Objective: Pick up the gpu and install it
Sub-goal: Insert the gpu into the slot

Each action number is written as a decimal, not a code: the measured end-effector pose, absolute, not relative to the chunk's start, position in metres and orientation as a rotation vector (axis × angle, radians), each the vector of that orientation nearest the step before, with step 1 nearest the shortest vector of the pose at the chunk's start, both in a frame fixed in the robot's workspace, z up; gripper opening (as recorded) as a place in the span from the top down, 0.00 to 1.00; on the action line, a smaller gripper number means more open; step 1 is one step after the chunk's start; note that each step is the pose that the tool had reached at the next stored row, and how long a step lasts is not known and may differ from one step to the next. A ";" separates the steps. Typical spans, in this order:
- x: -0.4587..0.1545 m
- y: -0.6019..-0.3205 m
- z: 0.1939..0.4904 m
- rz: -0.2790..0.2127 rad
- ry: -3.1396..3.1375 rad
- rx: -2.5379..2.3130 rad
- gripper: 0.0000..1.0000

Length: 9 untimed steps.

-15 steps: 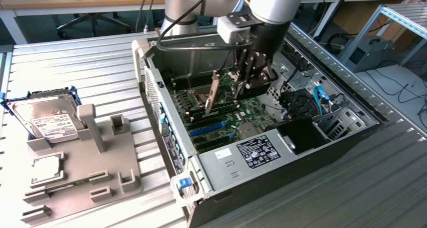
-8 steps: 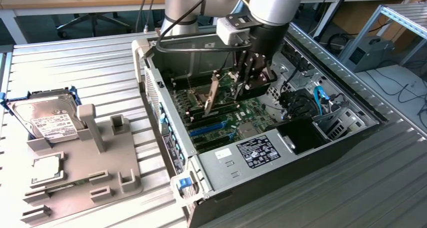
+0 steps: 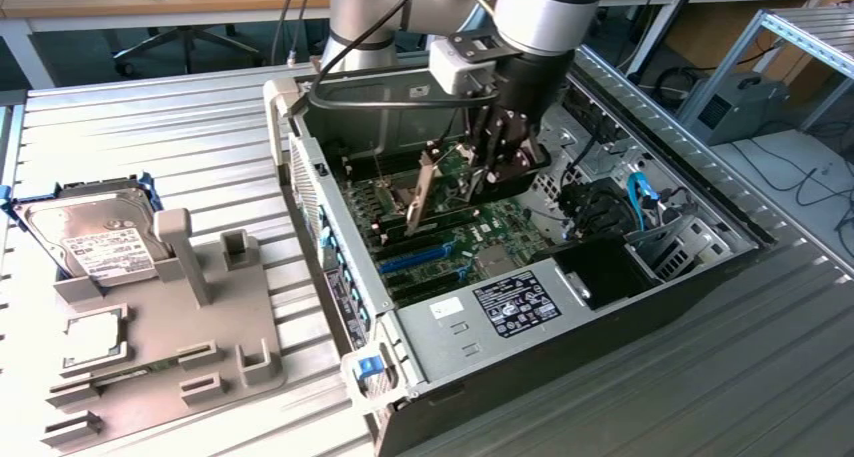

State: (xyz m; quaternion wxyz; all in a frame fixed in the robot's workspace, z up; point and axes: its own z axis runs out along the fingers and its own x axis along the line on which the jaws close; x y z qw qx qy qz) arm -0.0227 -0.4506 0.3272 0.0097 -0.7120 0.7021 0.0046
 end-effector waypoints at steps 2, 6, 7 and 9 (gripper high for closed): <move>-0.024 -0.451 0.326 0.014 2.192 -2.223 0.73; -0.025 -0.451 0.324 0.014 2.192 -2.223 0.73; -0.026 -0.451 0.324 0.014 2.192 -2.223 0.73; -0.026 -0.451 0.323 0.014 2.192 -2.223 0.73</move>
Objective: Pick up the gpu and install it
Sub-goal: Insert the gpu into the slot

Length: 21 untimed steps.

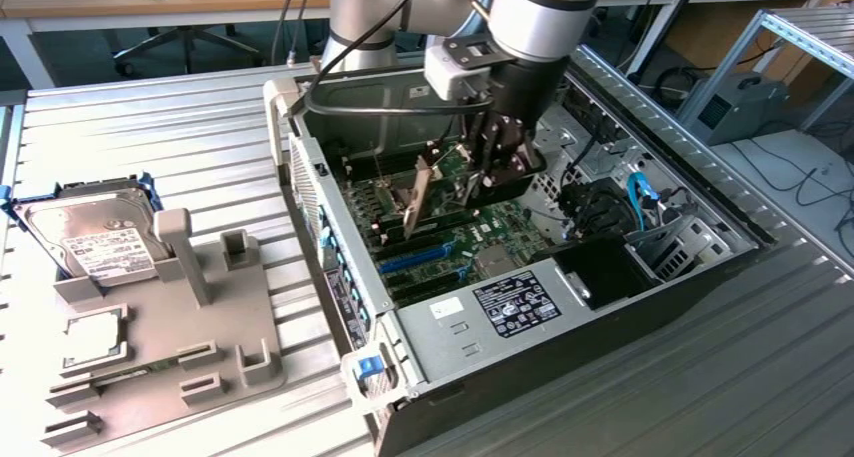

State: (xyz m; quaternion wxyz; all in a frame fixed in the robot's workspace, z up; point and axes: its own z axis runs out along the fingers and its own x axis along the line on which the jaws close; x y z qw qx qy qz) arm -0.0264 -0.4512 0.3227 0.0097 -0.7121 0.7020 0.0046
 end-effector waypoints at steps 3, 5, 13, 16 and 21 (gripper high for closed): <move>-0.028 -0.451 0.321 0.014 2.192 -2.223 0.73; -0.029 -0.451 0.320 0.014 2.192 -2.223 0.73; -0.033 -0.454 0.317 0.014 2.191 -2.224 0.73; -0.035 -0.455 0.316 0.014 2.191 -2.224 0.73; -0.037 -0.457 0.315 0.014 2.191 -2.225 0.73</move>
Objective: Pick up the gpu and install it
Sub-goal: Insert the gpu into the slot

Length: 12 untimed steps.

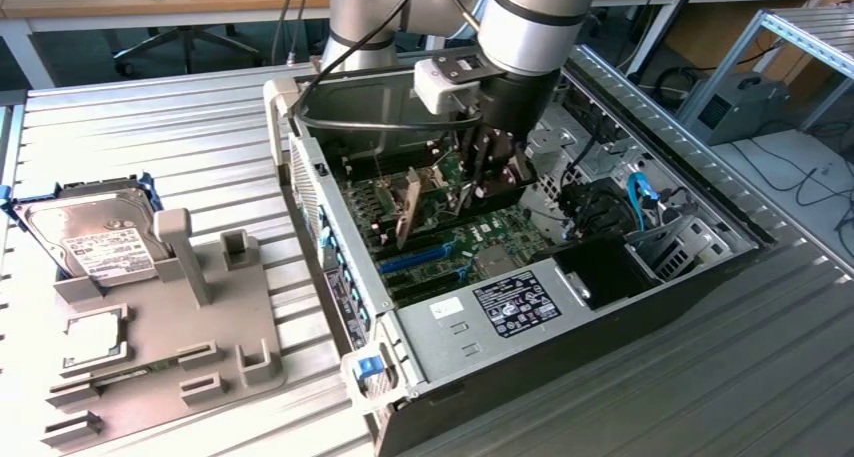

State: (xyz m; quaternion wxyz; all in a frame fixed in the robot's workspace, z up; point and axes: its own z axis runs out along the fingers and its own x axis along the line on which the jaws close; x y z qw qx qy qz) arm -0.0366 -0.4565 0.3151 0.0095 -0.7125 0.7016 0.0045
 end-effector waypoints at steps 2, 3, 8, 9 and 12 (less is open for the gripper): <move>-0.037 -0.457 0.315 0.014 2.191 -2.224 0.73; -0.038 -0.457 0.315 0.014 2.191 -2.225 0.73; -0.043 -0.459 0.314 0.014 2.191 -2.225 0.73; -0.045 -0.459 0.313 0.014 2.191 -2.225 0.73; -0.048 -0.459 0.311 0.014 2.191 -2.225 0.73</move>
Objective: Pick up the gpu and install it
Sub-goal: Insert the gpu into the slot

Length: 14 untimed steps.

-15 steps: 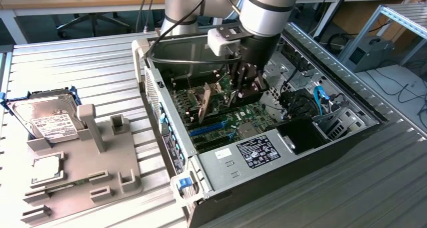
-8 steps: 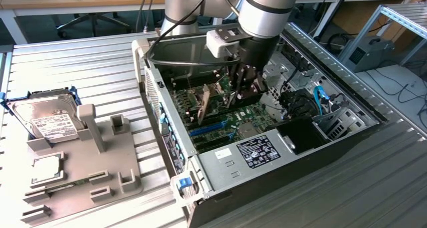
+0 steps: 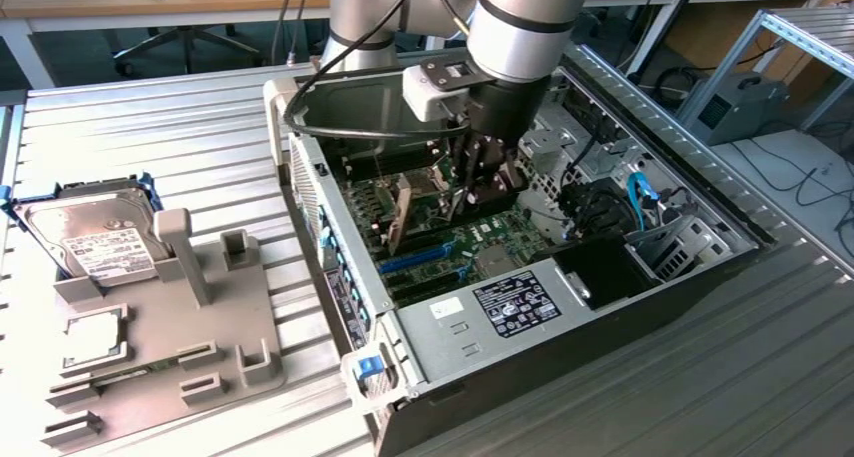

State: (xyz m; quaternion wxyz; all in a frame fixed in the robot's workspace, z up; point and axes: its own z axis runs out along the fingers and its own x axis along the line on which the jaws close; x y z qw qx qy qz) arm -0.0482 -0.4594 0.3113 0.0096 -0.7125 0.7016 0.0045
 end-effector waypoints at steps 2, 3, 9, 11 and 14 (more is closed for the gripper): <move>-0.050 -0.459 0.310 0.014 2.191 -2.225 0.73; -0.050 -0.459 0.309 0.014 2.191 -2.225 0.73; -0.054 -0.459 0.299 0.014 2.191 -2.225 0.73; -0.056 -0.459 0.297 0.014 2.191 -2.225 0.73; -0.061 -0.459 0.294 0.014 2.191 -2.225 0.73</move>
